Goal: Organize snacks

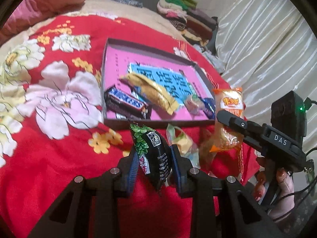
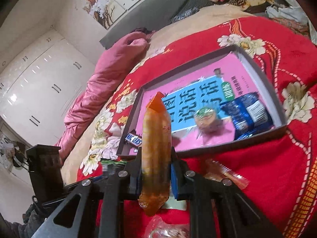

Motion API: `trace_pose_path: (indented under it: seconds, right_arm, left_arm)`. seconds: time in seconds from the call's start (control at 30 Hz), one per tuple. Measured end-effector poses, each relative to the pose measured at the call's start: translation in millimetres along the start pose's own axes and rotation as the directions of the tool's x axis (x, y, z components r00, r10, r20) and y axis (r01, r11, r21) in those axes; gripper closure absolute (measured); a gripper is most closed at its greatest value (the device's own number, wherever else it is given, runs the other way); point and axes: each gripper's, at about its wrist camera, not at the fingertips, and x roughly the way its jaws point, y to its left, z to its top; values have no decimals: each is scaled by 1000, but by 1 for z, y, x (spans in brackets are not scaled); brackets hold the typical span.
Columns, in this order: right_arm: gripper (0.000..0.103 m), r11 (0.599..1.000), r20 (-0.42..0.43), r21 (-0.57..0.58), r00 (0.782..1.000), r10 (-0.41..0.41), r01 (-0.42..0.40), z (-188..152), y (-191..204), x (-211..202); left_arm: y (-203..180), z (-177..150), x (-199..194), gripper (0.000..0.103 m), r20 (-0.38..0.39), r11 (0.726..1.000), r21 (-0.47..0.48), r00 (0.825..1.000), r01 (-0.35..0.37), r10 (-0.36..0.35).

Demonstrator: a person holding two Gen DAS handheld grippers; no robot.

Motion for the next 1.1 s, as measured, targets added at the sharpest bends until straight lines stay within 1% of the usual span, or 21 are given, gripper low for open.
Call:
trace_pose_path:
  seconds: [0.2, 0.5, 0.9, 1.1]
  right_arm:
    - [80, 1000, 44, -2, 999, -31, 31, 9, -6, -12]
    - [80, 998, 86, -8, 995, -54, 54, 19, -11, -21]
    - [80, 998, 113, -1, 991, -67, 68, 27, -18, -25]
    - [80, 997, 129, -2, 989, -72, 73, 32, -19, -27]
  left_arm:
    - [-7, 12, -10, 71, 47, 1000, 29, 999, -5, 4]
    - [-6, 19, -14, 71, 78, 999, 31, 997, -12, 10]
    - [-9, 33, -9, 71, 100, 999, 33, 995, -9, 6]
    - [-14, 38, -2, 71, 97, 1000, 31, 995, -1, -2]
